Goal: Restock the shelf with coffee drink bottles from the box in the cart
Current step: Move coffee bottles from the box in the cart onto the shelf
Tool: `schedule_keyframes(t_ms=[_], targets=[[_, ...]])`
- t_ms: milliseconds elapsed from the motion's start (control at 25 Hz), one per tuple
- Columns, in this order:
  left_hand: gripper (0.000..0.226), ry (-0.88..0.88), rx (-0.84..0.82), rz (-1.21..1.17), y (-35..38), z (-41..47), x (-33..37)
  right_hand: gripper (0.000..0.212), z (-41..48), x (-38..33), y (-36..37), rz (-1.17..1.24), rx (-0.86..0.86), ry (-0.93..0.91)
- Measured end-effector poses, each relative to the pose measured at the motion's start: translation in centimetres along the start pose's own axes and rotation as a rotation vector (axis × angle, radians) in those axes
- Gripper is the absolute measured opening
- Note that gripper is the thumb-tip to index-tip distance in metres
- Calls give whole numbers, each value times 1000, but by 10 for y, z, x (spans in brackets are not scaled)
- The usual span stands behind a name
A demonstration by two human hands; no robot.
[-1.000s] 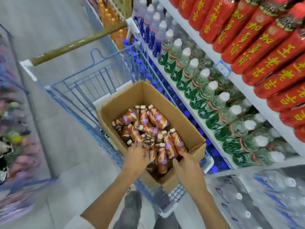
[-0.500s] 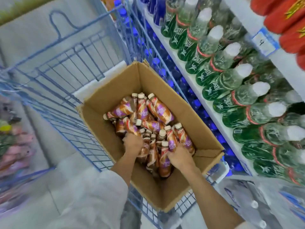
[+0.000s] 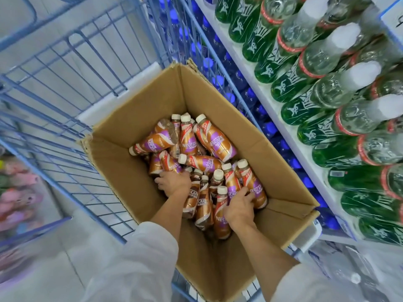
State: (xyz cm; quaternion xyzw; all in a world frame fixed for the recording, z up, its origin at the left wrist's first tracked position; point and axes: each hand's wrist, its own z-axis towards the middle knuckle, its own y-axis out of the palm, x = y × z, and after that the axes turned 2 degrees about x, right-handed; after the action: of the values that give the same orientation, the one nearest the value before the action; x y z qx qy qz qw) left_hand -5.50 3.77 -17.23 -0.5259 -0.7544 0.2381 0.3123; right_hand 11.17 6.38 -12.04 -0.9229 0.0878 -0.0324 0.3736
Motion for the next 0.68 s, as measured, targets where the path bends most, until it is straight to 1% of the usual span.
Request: schedule_keyframes(t_ms=[80, 200, 280, 360, 440, 480, 520, 600, 640, 680], targets=[[92, -12, -21, -78, 0, -2, 0, 87, 3, 0, -1, 5, 31, 5], [82, -51, -107, -112, -10, -3, 0, 90, 1, -3, 1, 11, 107, 29], [82, -153, -204, -223, -27, -8, 5, 91, -5, -9, 13, 24, 149, 53], [77, -248, -306, -384, -50, -27, 4, 94, -11, -10, 26, 136, 142, 120], [71, -217, -442, -482, -70, -52, -3, 90, -8, -4, 25, 265, 104, 186], [71, -190, -504, -520, -80, -65, -9, 87, -5, 1, 20, 286, 86, 212], [68, -177, -548, -558, -88, -77, -12, 86, -4, 5, 15, 257, 83, 226], [49, -174, -616, -643, -107, -103, -15, 88, -4, 7, 8, 105, 112, 201], [40, -170, -653, -674, -115, -114, -16, 87, -7, 5, 4, 39, 114, 178], [37, -159, -683, -694, -125, -125, -19, 83, -10, 3, 1, 7, 92, 151]])
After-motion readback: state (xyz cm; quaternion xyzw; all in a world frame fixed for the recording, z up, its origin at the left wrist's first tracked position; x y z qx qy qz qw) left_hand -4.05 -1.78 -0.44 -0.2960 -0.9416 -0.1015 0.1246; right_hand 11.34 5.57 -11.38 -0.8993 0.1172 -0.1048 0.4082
